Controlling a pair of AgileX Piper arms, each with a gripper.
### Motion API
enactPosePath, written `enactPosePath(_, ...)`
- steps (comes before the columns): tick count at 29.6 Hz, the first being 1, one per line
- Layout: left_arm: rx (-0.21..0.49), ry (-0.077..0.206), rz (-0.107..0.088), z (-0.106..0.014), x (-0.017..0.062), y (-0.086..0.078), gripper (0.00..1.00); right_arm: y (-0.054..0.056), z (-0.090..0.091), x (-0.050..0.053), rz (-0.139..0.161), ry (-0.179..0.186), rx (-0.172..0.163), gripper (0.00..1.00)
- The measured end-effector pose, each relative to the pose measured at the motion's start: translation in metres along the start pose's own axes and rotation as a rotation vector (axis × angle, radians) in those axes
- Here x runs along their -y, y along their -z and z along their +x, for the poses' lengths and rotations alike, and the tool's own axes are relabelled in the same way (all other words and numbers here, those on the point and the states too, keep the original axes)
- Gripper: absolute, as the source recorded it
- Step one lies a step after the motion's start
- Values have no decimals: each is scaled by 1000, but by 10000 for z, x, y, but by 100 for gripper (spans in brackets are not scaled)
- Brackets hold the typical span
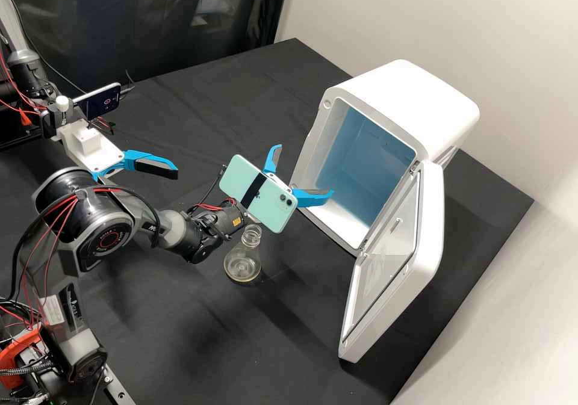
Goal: Place the flask in the incubator
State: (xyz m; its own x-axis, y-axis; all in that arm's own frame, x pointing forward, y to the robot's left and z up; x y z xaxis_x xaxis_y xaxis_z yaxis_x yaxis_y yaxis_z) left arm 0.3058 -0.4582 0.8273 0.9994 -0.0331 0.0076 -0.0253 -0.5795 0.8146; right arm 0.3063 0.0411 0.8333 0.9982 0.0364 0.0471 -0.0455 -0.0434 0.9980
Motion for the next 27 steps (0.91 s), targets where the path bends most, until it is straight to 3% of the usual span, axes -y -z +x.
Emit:
enactPosePath(12,-2,0,0,0,-1,5,100,0,0,0,0,0,0,100)
enactPosePath(15,-2,8,12,-25,21,40,100,0,0,0,0,0,0,100)
enactPosePath(17,-20,14,13,-79,61,106,100,0,0,0,0,0,0,100)
enactPosePath(22,-66,44,-26,-271,199,287,100,0,0,0,0,0,0,100)
enactPosePath(27,-128,71,-31,-453,343,499,100,0,0,0,0,0,0,100)
